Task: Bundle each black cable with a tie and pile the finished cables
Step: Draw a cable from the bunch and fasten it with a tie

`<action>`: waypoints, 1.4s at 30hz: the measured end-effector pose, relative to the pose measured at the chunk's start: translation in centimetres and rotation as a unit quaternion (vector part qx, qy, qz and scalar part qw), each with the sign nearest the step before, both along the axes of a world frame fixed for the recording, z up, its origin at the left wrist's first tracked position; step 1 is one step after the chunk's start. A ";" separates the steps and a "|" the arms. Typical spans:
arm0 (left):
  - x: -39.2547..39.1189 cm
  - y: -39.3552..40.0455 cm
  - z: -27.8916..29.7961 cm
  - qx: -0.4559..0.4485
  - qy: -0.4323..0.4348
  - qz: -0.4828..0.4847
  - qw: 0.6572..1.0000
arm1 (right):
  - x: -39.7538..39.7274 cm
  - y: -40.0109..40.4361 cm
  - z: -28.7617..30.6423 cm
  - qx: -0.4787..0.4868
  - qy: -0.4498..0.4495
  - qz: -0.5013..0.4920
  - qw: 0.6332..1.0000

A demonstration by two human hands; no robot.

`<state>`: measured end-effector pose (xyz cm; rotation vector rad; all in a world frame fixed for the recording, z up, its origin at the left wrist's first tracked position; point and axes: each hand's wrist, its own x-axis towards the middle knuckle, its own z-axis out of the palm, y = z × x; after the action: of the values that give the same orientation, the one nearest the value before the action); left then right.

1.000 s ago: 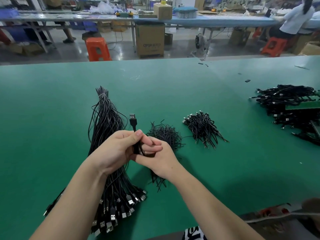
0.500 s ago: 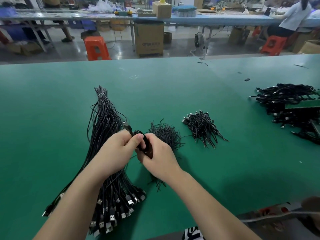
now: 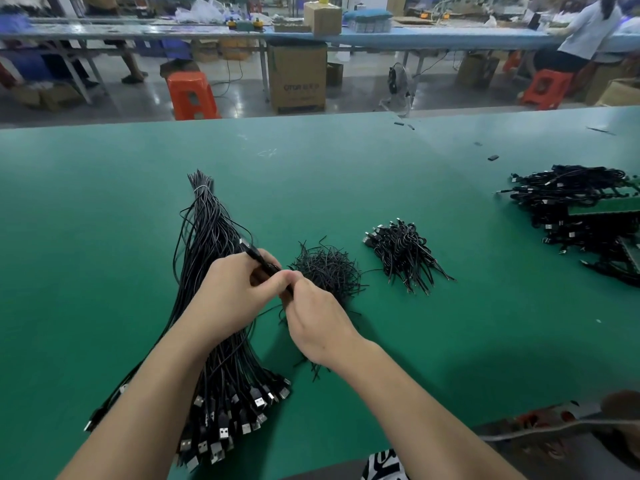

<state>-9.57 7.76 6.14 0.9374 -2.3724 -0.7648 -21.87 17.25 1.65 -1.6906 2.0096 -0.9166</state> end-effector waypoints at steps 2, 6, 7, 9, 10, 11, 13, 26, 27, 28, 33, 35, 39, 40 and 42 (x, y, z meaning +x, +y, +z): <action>-0.2 -0.6 0.1 -0.001 -0.014 -0.006 1.000 | -0.1 -0.3 0.1 0.019 -0.010 -0.003 1.000; -0.8 -1.5 0.1 0.002 -0.036 -0.008 0.999 | -0.7 -0.6 0.4 0.033 -0.175 0.029 0.984; -0.9 -1.7 0.1 0.001 -0.036 -0.007 0.999 | -0.9 -0.7 0.5 0.035 -0.211 0.035 0.976; -1.1 -1.9 0.2 -0.003 -0.036 -0.010 0.999 | -1.4 -0.8 0.7 0.030 -0.228 0.025 0.973; -1.3 -1.9 0.2 -0.004 -0.035 -0.012 0.999 | -1.5 -0.8 0.7 0.030 -0.232 0.018 0.972; -1.5 -1.9 0.2 -0.003 -0.036 -0.015 0.999 | -1.5 -0.9 0.6 0.030 -0.243 0.010 0.970; -2.0 -1.7 0.3 0.003 -0.039 -0.016 0.999 | -1.6 -1.0 0.5 0.028 -0.234 -0.005 0.972; -4.1 -1.2 -0.9 0.195 0.066 -0.006 0.978 | -2.2 -0.7 -0.2 -0.030 0.032 -0.080 0.996; -4.0 -1.4 -1.2 0.252 0.101 -0.024 0.962 | -2.4 -0.8 -0.2 -0.021 0.027 -0.086 0.996; -3.8 -1.6 -1.5 0.318 0.143 -0.046 0.936 | -2.6 -0.8 -0.2 -0.012 0.013 -0.094 0.995; -2.3 -4.3 -5.0 0.291 0.063 0.027 0.954 | -4.1 -0.8 -0.2 -0.008 -0.086 -0.118 0.989; -1.7 -5.1 -7.3 0.105 -0.123 0.093 0.982 | -4.6 -0.6 -0.3 -0.009 -0.125 -0.120 0.985; -1.3 -4.7 -10.7 0.032 -0.258 0.090 0.961 | -4.9 -0.6 -0.8 -0.008 -0.168 -0.121 0.978; -1.3 -4.6 -11.2 0.024 -0.276 0.092 0.956 | -4.9 -0.7 -0.9 -0.008 -0.178 -0.122 0.976; -1.2 -4.5 -12.1 0.015 -0.297 0.105 0.949 | -4.8 -0.8 -1.1 -0.009 -0.196 -0.122 0.973</action>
<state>-10.76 3.27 -5.97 1.5852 -2.6899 -0.4770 -26.71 16.49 0.57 -1.1669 1.9587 -1.2423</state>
